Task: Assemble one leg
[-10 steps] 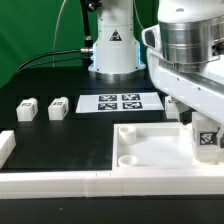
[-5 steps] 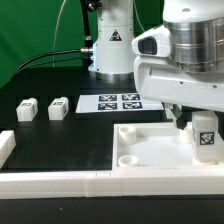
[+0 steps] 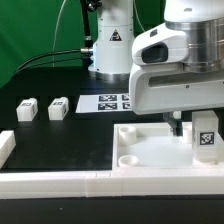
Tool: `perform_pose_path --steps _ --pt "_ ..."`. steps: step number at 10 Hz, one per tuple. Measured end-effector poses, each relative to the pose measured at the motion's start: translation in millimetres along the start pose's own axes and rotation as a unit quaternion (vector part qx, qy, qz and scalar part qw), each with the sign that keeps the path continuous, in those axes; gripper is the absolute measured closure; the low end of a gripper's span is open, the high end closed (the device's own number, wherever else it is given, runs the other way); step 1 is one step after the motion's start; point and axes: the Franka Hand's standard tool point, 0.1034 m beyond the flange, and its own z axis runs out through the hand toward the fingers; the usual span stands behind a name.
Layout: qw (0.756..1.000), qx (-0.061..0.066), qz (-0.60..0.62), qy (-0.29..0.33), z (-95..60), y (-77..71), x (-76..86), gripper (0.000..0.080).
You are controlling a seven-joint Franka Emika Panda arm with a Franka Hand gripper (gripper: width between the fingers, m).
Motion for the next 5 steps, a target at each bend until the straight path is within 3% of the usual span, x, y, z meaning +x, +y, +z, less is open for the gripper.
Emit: perform_pose_path --steps 3,5 --pt "1.0 0.0 -0.018 0.0 0.0 0.1 0.0 0.0151" --pt "1.0 0.0 -0.018 0.0 0.0 0.2 0.1 0.0414"
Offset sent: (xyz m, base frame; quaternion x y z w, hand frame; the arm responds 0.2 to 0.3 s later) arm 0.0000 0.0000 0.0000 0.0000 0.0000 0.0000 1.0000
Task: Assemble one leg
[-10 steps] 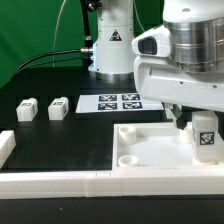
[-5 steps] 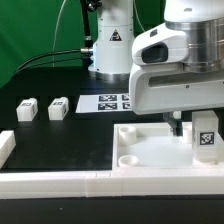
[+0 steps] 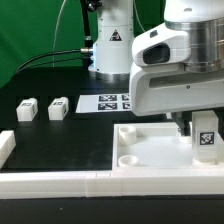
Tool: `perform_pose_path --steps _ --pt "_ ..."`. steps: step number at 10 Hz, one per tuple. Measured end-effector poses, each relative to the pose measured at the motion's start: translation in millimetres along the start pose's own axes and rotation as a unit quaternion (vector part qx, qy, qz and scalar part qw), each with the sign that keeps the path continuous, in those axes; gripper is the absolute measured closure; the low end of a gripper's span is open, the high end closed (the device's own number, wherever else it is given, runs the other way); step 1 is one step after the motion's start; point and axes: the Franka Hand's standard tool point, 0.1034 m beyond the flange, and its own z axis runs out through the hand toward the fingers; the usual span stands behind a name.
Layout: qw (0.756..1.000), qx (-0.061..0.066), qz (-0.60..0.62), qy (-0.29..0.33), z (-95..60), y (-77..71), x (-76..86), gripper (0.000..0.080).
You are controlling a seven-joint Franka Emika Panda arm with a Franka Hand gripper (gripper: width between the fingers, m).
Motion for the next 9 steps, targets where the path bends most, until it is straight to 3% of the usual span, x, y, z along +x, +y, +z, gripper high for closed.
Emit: perform_pose_path --steps 1,2,5,8,9 --pt "1.0 0.0 0.0 0.0 0.0 0.4 0.1 0.0414" --pt "1.0 0.0 0.0 0.0 -0.1 0.4 0.1 0.0507" --pt "0.999 0.0 0.036 0.0 -0.1 0.3 0.1 0.0507" --pt "0.986 0.005 0.166 -0.001 0.1 2.3 0.6 0.0505" --pt "0.971 0.007 0.24 -0.001 0.0 1.9 0.9 0.0505"
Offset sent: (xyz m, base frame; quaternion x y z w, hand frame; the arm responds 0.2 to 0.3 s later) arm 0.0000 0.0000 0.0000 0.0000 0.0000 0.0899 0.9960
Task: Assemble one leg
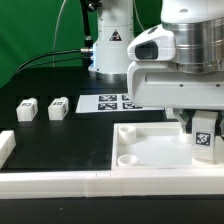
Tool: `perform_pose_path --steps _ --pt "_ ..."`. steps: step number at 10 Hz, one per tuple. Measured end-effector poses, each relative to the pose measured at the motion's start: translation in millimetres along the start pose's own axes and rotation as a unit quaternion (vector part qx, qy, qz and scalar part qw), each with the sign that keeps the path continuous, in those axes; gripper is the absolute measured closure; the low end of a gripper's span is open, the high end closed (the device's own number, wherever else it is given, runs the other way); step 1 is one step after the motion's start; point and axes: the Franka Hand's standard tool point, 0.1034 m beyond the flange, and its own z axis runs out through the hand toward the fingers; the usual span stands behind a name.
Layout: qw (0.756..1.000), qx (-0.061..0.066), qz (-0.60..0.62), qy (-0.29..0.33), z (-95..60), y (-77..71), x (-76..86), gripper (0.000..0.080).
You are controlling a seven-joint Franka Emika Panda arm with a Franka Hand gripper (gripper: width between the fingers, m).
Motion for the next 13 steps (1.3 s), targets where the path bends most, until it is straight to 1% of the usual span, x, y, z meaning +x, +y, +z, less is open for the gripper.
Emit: perform_pose_path --steps 1,2,4,5,7,8,9,11,13 --pt "0.999 0.001 0.053 0.002 0.0 -0.4 0.3 0.0505" --pt "0.997 0.001 0.079 0.002 0.1 -0.3 0.4 0.0505" --pt "0.979 0.002 0.202 0.002 0.1 -0.6 0.5 0.0505" --pt "0.97 0.002 0.243 0.002 0.1 -0.6 0.5 0.0505" --pt "0.941 0.005 0.337 -0.001 0.7 -1.2 -0.1 0.0505" --pt "0.935 0.005 0.356 -0.001 0.8 -1.5 -0.3 0.0505" --pt "0.911 0.007 0.411 -0.004 1.1 -2.3 -1.0 0.0505" --pt "0.912 0.007 0.41 -0.005 1.2 -2.3 -1.0 0.0505" --pt "0.921 0.007 0.39 -0.004 1.2 -2.6 -1.2 0.0505"
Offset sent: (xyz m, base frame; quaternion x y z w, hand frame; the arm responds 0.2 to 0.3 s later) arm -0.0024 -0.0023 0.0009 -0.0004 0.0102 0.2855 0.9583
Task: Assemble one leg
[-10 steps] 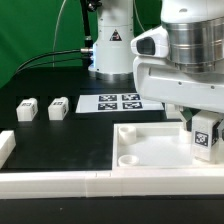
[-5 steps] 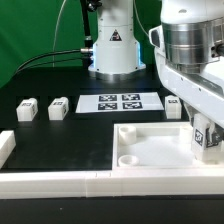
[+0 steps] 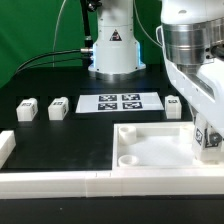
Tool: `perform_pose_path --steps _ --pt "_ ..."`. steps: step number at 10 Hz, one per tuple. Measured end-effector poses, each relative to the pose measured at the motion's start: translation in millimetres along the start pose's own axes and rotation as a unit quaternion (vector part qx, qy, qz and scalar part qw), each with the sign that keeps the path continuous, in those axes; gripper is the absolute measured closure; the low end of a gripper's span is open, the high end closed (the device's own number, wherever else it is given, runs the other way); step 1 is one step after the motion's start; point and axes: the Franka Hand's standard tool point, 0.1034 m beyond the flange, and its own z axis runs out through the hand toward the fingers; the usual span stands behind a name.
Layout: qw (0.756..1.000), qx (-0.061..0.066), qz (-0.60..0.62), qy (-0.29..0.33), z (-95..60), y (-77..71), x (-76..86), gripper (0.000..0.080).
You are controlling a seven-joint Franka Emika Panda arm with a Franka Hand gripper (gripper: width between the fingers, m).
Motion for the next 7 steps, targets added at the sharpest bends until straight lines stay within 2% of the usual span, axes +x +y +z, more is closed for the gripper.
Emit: perform_pose_path --steps 1,2,3,5,6,7 --pt "1.0 0.0 -0.001 0.0 0.1 0.0 -0.4 0.0321" --pt "1.0 0.0 -0.022 0.001 0.0 0.0 -0.1 0.0202" --pt "0.996 0.0 -0.087 0.001 0.0 0.1 0.3 0.0202" --pt "0.982 -0.001 -0.187 0.001 0.0 0.1 0.6 0.0152" --pt "0.97 -0.002 -0.244 0.004 0.1 0.3 1.3 0.0152" --pt "0.947 -0.004 -0.321 0.004 1.1 0.7 1.3 0.0151"
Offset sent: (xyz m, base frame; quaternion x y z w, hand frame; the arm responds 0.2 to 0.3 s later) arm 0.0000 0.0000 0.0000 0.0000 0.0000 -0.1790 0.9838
